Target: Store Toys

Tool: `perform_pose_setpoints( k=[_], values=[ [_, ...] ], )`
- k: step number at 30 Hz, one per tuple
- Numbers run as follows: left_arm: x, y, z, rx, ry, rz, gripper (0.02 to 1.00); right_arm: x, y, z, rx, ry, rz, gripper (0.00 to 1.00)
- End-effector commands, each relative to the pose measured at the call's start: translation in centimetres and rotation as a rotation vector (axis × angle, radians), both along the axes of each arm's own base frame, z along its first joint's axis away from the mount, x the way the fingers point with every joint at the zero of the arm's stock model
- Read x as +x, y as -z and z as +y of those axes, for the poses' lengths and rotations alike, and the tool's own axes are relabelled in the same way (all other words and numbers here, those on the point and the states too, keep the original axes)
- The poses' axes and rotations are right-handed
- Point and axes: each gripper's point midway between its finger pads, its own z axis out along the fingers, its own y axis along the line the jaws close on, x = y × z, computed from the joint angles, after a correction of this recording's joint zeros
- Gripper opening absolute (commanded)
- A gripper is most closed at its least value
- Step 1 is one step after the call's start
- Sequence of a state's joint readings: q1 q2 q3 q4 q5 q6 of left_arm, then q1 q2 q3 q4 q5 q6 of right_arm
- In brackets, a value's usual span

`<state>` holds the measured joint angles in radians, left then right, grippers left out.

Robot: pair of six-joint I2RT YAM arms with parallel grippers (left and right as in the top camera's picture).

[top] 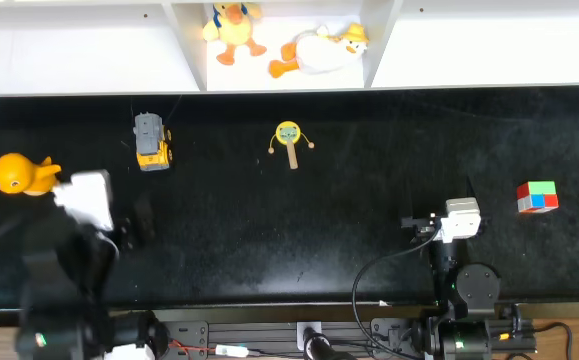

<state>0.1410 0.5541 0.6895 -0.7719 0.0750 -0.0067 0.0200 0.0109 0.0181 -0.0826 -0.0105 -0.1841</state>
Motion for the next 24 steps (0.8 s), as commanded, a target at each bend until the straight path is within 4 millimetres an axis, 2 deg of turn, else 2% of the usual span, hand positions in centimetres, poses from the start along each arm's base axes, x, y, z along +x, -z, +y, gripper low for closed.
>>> perform_pose_setpoints(
  k=[1,6,8,13,18,19,20,24],
  values=[
    [2.7,-0.2,0.8,-0.021,0.094,0.065,0.993,0.0,0.4,-0.1,0.004,0.005,0.002,0.996],
    [3.5,0.0,4.0,-0.096,0.065,0.033,0.996,0.0,0.4,-0.1,0.004,0.005,0.002,0.996],
    [2.6,0.2,6.3,-0.099,0.033,0.024,0.996,0.0,0.4,-0.1,0.004,0.005,0.002,0.996],
    [0.9,0.9,8.6,0.028,0.053,0.056,0.996,0.0,0.4,-0.1,0.004,0.005,0.002,0.996],
    [-1.3,2.1,11.2,0.133,-0.014,0.151,0.996,0.0,0.4,-0.1,0.004,0.005,0.002,0.996],
    [-1.6,2.1,11.9,0.155,-0.029,0.159,0.996,0.0,0.4,-0.1,0.004,0.005,0.002,0.996],
    [-2.1,1.9,13.4,0.189,-0.082,0.164,0.996,0.0,0.4,-0.1,0.004,0.005,0.002,0.996],
    [-2.8,1.4,16.4,0.247,-0.183,0.165,0.996,0.0,0.4,-0.1,0.004,0.005,0.002,0.993]
  ],
)
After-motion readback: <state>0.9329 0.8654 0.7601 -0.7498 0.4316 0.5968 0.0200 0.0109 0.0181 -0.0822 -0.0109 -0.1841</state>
